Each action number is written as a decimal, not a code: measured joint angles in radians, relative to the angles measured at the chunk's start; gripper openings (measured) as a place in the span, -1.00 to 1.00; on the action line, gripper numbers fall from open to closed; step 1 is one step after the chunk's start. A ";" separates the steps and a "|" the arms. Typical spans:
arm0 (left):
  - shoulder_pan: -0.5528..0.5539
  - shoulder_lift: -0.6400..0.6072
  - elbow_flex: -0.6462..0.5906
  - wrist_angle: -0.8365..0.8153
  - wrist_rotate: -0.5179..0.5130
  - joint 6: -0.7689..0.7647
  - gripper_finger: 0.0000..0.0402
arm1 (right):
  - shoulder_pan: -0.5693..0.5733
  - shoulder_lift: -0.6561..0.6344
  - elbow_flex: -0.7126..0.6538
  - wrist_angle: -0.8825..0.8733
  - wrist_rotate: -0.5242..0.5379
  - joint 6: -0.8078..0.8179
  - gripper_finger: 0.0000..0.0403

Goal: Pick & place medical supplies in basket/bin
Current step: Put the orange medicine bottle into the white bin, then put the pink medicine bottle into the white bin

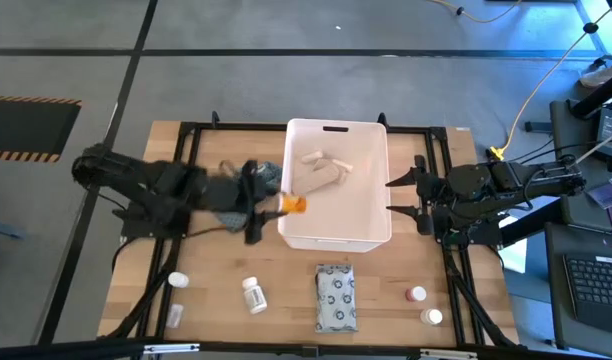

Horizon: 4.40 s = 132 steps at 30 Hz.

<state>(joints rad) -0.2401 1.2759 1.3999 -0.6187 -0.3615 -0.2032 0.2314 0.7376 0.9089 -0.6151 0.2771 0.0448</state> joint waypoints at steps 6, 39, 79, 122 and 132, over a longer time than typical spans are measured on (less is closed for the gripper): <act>0.196 0.120 0.103 0.015 0.262 0.116 0.03 | 0.000 0.000 0.000 -0.007 0.000 -0.024 0.38; 0.333 0.863 0.560 -0.399 0.375 0.393 0.03 | 0.000 0.019 0.000 -0.068 0.000 -0.027 0.38; 0.333 0.957 0.535 -0.526 0.382 0.409 0.10 | 0.000 0.078 0.000 -0.124 0.001 -0.023 0.38; 0.331 0.680 0.915 -0.610 0.388 0.359 0.20 | 0.246 0.239 0.143 -0.692 -0.213 1.032 0.38; 0.277 0.648 0.914 -0.604 0.290 0.309 0.20 | 0.471 0.405 0.131 -0.687 -0.213 1.227 0.38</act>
<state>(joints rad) 0.0370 1.9235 2.3138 -1.2230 -0.0720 0.1055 0.7024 1.1430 1.0401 -1.3025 0.0642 1.2720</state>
